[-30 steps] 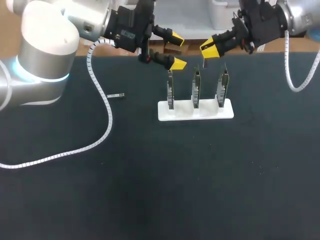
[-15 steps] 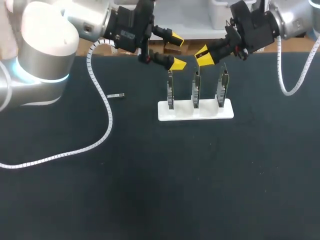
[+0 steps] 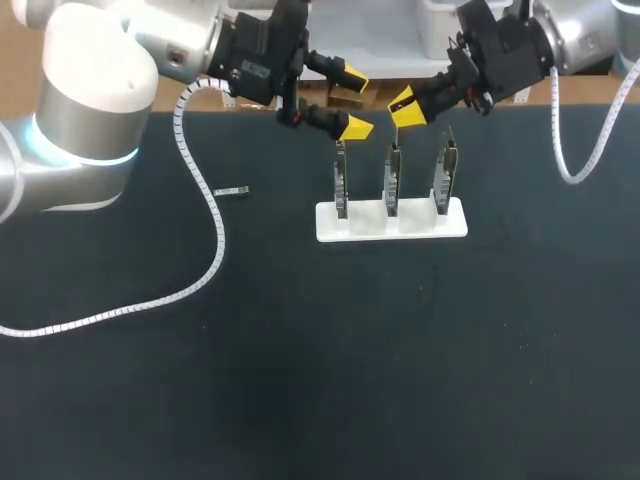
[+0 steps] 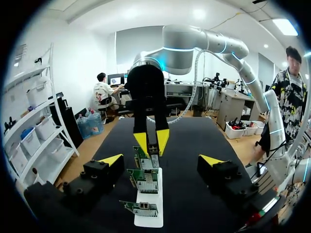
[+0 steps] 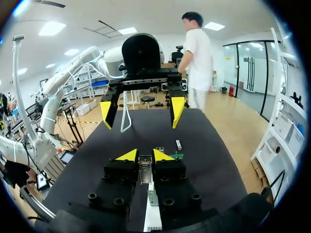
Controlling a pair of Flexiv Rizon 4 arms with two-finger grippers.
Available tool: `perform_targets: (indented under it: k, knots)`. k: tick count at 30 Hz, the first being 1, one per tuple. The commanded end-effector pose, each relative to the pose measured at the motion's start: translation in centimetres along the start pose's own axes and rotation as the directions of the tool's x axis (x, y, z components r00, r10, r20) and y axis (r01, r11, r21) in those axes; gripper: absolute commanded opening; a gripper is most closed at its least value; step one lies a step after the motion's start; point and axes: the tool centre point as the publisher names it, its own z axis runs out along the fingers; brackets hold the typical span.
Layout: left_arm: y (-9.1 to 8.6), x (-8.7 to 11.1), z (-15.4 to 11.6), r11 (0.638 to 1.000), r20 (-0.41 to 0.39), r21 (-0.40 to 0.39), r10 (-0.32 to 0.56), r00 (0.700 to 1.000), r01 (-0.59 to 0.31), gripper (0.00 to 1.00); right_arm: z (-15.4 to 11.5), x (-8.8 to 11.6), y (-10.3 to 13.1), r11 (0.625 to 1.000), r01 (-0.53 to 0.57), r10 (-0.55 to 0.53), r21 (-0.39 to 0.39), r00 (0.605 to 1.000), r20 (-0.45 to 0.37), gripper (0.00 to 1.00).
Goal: Pick up the optical module with the left hand, and insert it into the network port with the right hand.
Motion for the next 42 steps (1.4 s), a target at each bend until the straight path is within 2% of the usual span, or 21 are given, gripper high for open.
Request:
perform_targets:
  k: [1, 8, 18, 28, 42]
  knots:
    - [0.0, -0.1, 0.0, 1.0, -0.006, -0.002, -0.003, 1.0, 0.003, 1.0, 0.0, 0.2, -0.2, 1.0, -0.004, 0.004, -0.008, 1.0, -0.007, 0.0]
    - [0.0, -0.1, 0.0, 1.0, -0.006, -0.002, -0.003, 1.0, 0.003, 1.0, 0.3, 0.9, -0.5, 1.0, -0.023, 0.022, -0.012, 1.0, -0.018, 0.0]
    - [0.0, -0.1, 0.0, 1.0, -0.006, -0.002, -0.003, 1.0, 0.003, 1.0, 0.6, 0.3, -0.9, 1.0, -0.009, 0.009, -0.021, 1.0, -0.005, 0.0]
    - [0.0, -0.1, 0.0, 1.0, -0.006, -0.002, -0.003, 1.0, 0.003, 1.0, 1.0, 1.4, -1.5, 0.999, -0.027, 0.027, -0.018, 1.0, -0.017, 0.0]
    - [0.0, -0.1, 0.0, 1.0, -0.006, -0.002, -0.003, 1.0, 0.003, 1.0, 0.8, 1.3, -2.0, 1.0, -0.024, 0.024, -0.01, 1.0, -0.005, 0.0]
